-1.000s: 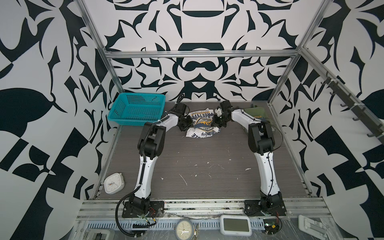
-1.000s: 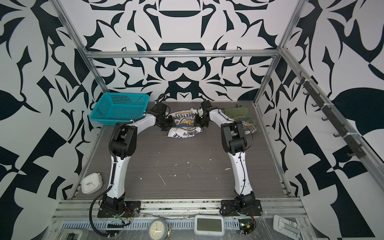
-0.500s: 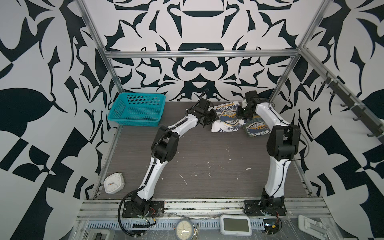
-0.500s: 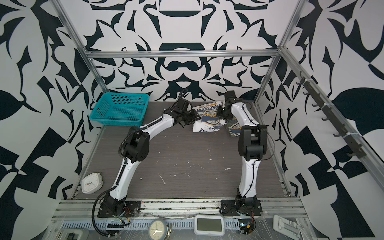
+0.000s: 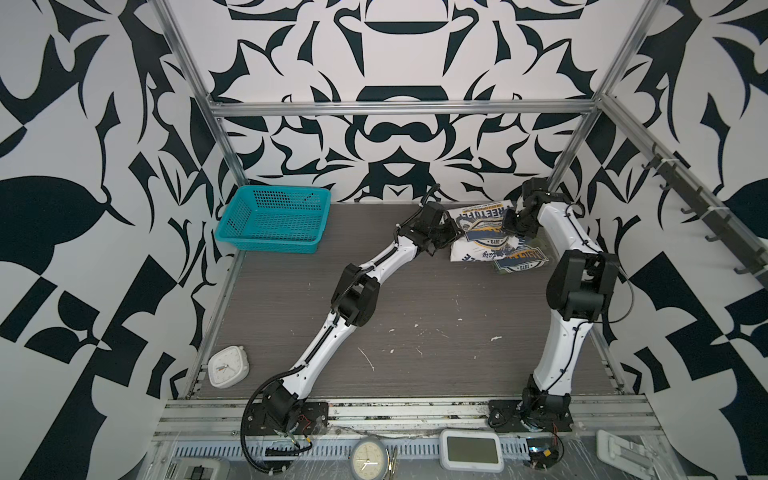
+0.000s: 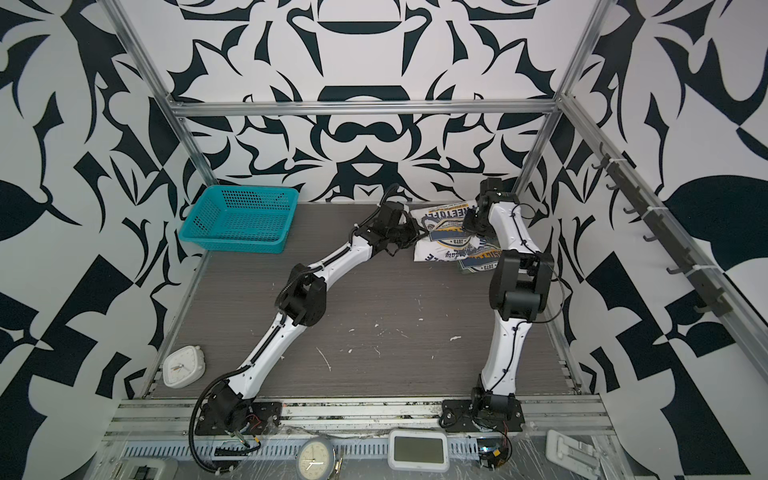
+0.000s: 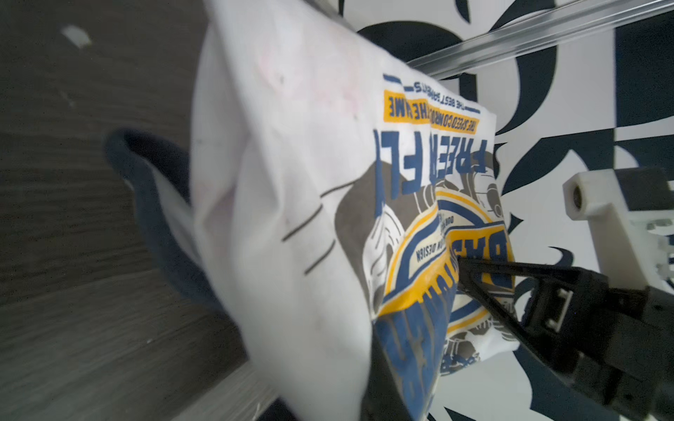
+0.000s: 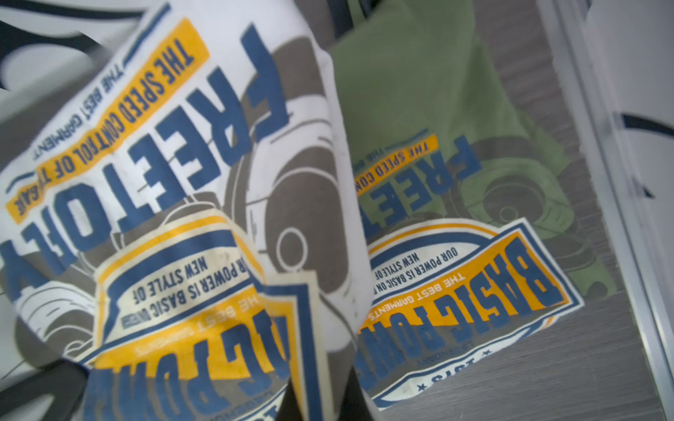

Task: Fold and stack tank tops
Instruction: Move the tank top to the top-right of the table.

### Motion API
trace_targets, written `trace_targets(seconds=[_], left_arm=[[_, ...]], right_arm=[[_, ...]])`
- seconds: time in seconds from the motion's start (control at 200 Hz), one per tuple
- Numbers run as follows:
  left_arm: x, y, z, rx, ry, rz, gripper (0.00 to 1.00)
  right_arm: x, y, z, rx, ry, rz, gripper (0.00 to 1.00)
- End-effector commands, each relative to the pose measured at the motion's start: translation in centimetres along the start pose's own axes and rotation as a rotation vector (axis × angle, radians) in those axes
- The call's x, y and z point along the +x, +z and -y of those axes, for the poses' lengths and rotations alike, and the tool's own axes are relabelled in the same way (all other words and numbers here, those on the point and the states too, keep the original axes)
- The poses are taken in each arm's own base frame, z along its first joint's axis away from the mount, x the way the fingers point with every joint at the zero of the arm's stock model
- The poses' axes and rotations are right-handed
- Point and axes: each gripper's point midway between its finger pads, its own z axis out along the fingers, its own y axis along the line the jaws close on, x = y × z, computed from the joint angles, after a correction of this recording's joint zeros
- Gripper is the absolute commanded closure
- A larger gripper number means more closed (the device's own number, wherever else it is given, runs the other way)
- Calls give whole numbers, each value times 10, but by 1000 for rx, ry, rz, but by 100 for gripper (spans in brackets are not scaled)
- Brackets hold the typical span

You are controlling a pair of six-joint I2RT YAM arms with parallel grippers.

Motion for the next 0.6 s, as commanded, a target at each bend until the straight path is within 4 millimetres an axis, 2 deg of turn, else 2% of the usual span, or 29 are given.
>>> trace_targets(seconds=[0.0, 0.145, 0.24, 0.38, 0.53, 0.595], left_arm=[[-4, 3, -5, 4, -18, 14, 100], [3, -1, -21, -52, -17, -5, 100], [0, -14, -30, -121, -3, 17, 100], [-12, -46, -47, -187, -22, 45, 100], [-23, -94, -63, -274, 10, 99, 100], [-26, -112, -67, -290, 10, 108, 100]], right_arm=[[13, 21, 21, 84, 40, -55, 100], [43, 54, 30, 106, 87, -188, 100], [63, 68, 25, 81, 108, -244, 100], [91, 73, -8, -10, 87, -291, 100], [118, 67, -46, -47, 14, -319, 100], [122, 60, -63, -64, -23, -305, 100]])
